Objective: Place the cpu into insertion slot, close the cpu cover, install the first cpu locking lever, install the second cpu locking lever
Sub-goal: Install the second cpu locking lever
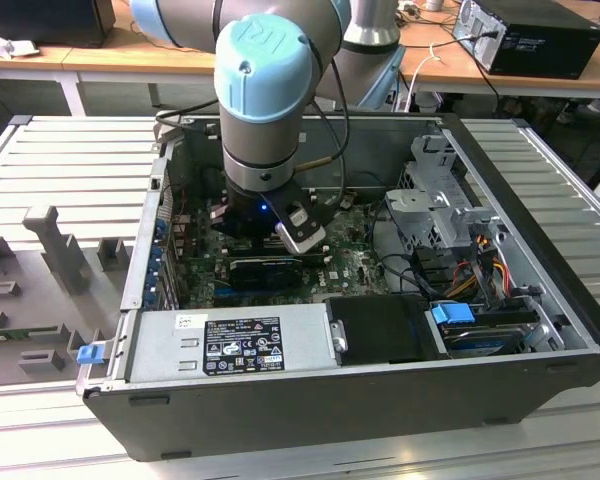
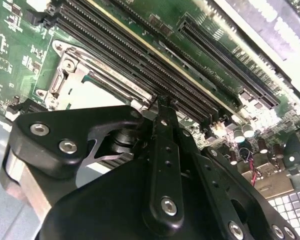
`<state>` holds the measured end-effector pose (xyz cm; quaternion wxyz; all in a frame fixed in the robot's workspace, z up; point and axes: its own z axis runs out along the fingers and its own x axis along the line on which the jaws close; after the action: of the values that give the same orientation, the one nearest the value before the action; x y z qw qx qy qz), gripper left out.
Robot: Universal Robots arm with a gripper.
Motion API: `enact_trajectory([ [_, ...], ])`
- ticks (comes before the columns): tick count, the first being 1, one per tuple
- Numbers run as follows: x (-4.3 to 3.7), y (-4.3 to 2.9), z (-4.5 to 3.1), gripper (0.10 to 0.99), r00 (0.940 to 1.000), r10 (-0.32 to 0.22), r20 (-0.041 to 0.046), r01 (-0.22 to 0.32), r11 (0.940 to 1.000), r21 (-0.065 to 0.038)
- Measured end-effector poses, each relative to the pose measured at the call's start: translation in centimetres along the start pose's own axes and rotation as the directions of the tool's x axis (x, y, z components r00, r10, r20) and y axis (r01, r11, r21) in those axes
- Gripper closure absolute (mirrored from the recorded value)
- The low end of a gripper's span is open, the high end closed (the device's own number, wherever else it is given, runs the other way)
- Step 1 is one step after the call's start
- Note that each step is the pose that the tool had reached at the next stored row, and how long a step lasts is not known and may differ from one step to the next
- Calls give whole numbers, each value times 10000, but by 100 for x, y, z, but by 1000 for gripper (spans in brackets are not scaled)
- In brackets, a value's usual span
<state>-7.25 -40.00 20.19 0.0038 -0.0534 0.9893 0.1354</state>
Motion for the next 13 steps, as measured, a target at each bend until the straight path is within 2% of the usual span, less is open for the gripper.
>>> enact_trajectory([
  [7, 35, -8, 43, 980, 10000, -3, 34, 4, 9995, -306],
  [13, 68, -16, 81, 980, 10000, -1, 48, 3, 9990, -451],
])
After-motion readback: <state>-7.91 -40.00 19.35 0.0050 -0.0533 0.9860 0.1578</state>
